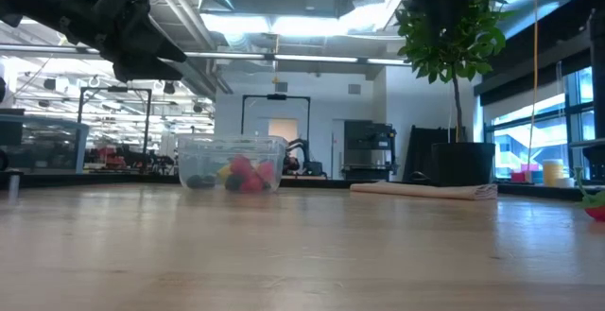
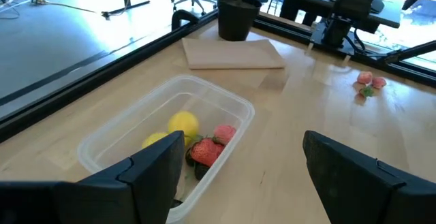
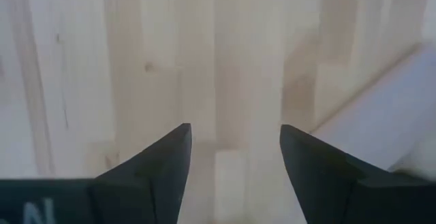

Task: Pick and placing Produce into tupperware
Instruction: Put the red strawberry into the transparent bin

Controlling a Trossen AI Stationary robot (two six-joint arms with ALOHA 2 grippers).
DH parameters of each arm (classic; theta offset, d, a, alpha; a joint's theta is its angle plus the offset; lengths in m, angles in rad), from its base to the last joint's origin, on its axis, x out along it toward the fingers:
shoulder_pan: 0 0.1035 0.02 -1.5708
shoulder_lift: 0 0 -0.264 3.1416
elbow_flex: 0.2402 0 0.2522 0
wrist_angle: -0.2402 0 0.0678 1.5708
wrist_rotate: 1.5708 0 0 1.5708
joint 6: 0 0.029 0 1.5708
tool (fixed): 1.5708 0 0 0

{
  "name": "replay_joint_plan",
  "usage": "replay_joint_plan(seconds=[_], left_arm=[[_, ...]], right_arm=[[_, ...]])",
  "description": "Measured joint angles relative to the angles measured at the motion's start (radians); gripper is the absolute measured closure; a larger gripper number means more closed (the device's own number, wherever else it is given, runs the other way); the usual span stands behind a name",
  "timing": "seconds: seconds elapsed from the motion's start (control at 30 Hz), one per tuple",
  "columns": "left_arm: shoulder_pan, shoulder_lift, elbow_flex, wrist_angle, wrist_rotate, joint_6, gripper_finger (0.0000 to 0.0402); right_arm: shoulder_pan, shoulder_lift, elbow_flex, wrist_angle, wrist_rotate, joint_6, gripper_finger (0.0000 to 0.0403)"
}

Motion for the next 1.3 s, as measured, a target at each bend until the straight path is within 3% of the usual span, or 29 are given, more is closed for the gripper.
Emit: replay_joint_plan(seconds=[0.2,0.33,0.63,0.8,1.3], left_arm=[[0.0,0.0,0.0,0.0,0.0,0.0,0.0111],[0.0,0.0,0.0,0.0,0.0,0.001,0.0111],[0.0,0.0,0.0,0.0,-0.001,0.001,0.0111],[0.0,0.0,0.0,0.001,-0.001,0.001,0.0111],[0.0,0.0,0.0,0.0,-0.001,0.001,0.0111]], right_arm=[[0.051,-0.244,-0.353,0.121,0.003,0.165,0.0174],[0.097,-0.342,-0.54,0.184,-0.002,0.269,0.0173],[0.27,-0.349,-0.843,0.528,-0.116,0.284,0.0173],[0.317,-0.31,-0.928,0.679,-0.119,0.335,0.0173],[0.323,-0.133,-0.943,0.723,-0.055,0.33,0.0173]])
